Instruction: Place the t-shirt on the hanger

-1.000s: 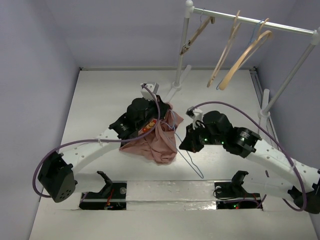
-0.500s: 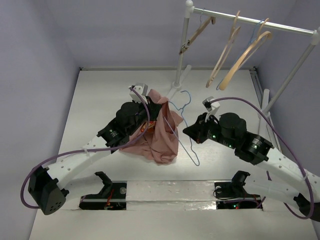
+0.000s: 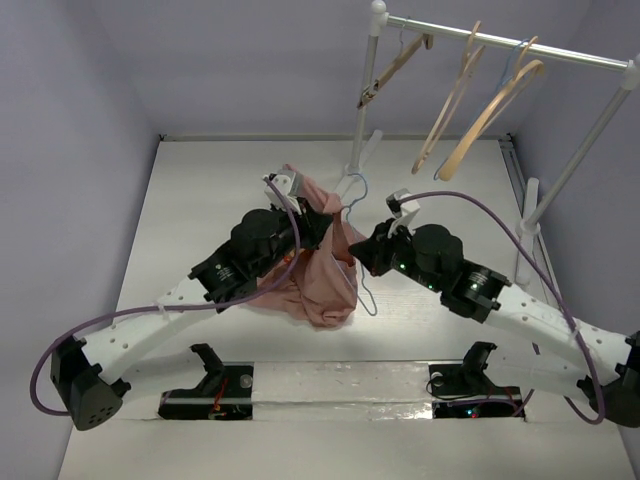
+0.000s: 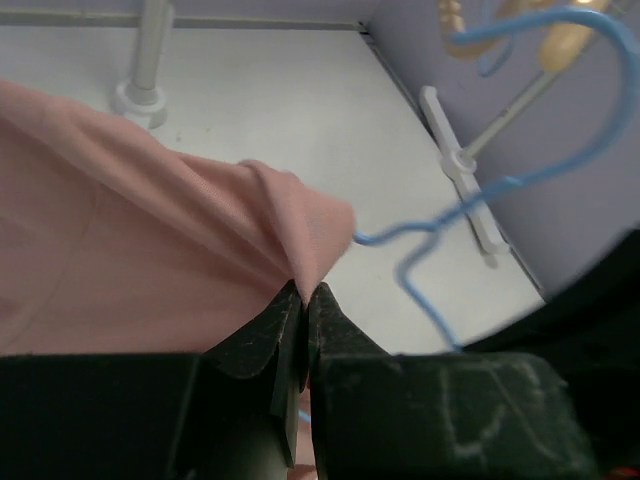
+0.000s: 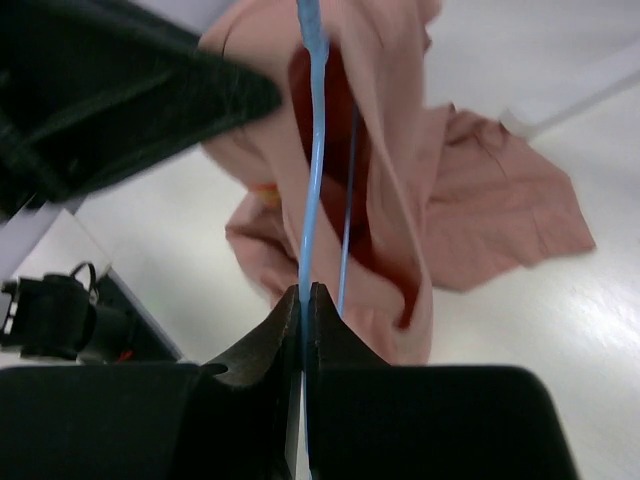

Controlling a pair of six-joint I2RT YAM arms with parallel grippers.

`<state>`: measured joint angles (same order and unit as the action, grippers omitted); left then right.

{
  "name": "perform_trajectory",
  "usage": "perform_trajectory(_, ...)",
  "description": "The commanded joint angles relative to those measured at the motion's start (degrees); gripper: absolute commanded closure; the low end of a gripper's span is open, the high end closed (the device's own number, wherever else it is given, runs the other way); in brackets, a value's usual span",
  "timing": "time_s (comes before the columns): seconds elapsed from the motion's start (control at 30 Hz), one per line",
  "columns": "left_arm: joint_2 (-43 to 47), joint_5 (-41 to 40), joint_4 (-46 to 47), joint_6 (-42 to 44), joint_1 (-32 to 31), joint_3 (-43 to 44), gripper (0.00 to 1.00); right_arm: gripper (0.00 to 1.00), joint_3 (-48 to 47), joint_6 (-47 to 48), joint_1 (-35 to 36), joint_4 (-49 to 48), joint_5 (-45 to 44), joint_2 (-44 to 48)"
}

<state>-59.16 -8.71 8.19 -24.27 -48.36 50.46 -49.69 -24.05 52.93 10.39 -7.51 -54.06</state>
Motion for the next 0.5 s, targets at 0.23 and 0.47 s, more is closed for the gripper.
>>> perform_trajectory(0.23, 7.4, -0.2, -10.3, -4.2, -7.6, 6.8, 1.0, 1.0, 7.9, 3.9, 0.2, -53.2, -0.4, -13.2)
perform_trajectory(0.47, 8.7, -7.9, -16.3, -3.8, -11.0, 11.3, 1.0, 1.0, 7.7, 5.9, 0.2, -69.4, 0.7, -18.6)
